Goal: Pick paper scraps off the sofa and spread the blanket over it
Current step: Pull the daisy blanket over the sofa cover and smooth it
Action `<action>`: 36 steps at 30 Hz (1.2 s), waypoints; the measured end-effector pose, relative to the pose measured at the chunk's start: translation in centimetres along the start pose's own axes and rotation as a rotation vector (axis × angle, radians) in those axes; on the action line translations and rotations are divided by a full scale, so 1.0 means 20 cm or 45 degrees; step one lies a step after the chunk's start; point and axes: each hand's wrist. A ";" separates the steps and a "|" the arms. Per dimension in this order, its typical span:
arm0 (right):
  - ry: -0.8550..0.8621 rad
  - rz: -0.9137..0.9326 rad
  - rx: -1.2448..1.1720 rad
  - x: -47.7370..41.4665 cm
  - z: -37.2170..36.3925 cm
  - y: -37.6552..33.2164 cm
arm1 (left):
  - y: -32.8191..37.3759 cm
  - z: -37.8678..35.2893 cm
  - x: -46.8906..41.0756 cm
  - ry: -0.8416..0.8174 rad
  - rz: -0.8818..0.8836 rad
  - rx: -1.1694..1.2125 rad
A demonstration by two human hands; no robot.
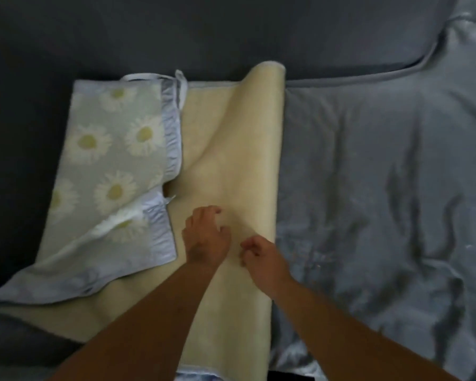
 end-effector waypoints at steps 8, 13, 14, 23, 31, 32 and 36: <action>-0.100 0.136 0.286 -0.20 -0.63 -0.29 | -0.61 0.23 -0.35 0.231 0.197 -0.100; -0.143 0.114 0.287 -0.31 -0.80 -0.39 | -0.77 0.27 -0.58 0.196 0.313 -0.044; -0.146 0.113 0.286 -0.32 -0.80 -0.40 | -0.80 0.27 -0.61 0.130 0.334 -0.059; -0.092 -0.344 -0.502 -0.34 -0.48 -0.64 | -0.37 0.23 -0.28 -0.363 0.229 0.395; 0.148 -0.341 -0.651 -0.22 0.39 -0.58 | 0.47 0.08 -0.34 -0.617 0.119 0.993; 0.172 -0.325 -0.641 -0.21 0.53 -0.56 | 0.60 0.04 -0.34 -0.688 0.085 0.975; 0.347 -0.264 -0.547 -0.18 1.19 -0.37 | 1.24 -0.22 -0.32 -0.869 0.018 0.908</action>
Point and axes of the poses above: each hand's wrist, its own x-axis away from the middle knuckle, its own z-axis out of the back of the hand, y = z × x, and after that the axes turned 14 degrees about -z, right-handed
